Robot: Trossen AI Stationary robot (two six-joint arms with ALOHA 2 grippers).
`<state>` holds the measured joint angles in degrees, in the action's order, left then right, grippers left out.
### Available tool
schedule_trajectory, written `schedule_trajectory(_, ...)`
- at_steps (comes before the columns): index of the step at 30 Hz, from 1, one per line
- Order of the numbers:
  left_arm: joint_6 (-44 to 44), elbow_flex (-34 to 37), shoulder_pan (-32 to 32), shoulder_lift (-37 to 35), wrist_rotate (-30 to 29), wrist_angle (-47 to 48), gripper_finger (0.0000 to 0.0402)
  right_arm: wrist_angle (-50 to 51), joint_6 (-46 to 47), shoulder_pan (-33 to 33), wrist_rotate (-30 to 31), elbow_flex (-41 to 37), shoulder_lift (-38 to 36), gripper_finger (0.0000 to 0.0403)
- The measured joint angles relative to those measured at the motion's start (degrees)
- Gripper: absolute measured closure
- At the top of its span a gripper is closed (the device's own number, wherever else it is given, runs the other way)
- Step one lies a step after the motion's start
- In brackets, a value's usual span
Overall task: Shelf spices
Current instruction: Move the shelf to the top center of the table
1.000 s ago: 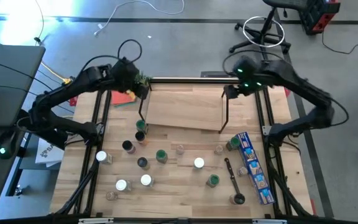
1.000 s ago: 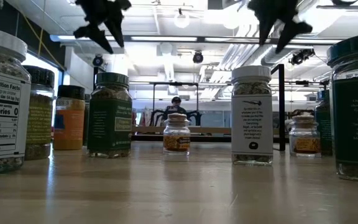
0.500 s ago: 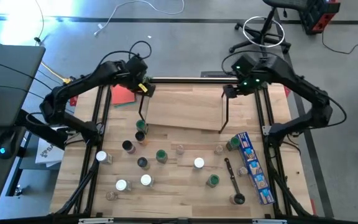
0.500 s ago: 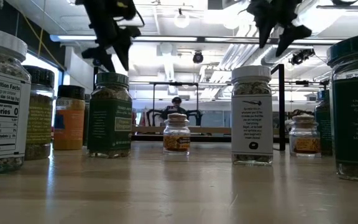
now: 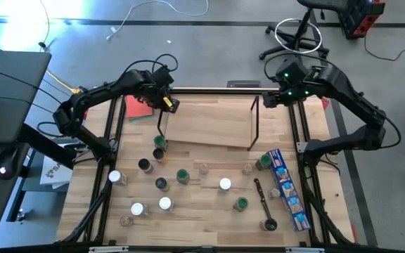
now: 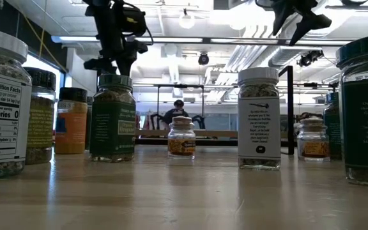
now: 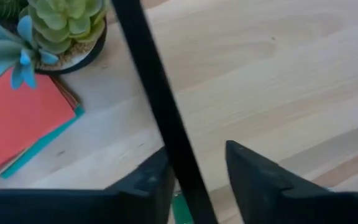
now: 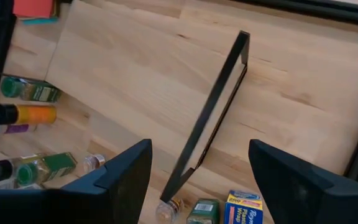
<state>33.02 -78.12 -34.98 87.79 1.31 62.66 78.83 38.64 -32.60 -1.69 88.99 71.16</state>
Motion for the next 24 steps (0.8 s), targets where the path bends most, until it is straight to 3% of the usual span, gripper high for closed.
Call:
schedule_trajectory(5, 5.39, 0.00, -0.07, 0.00, 1.54, -0.10, 0.0370, -1.61, -1.17, 0.00, 0.02, 0.00, 0.00, 0.0139)
schedule_trajectory(11, 9.45, 0.03, 0.27, -0.27, 3.57, 0.59, 0.0378, -2.66, -3.25, 0.00, 0.02, 0.00, 0.00, 0.0139)
schedule_trajectory(24, 20.42, 0.08, 0.07, -0.44, -3.20, -1.37, 0.0378, -2.86, -8.35, 0.00, -0.02, 0.00, 0.00, 0.0139)
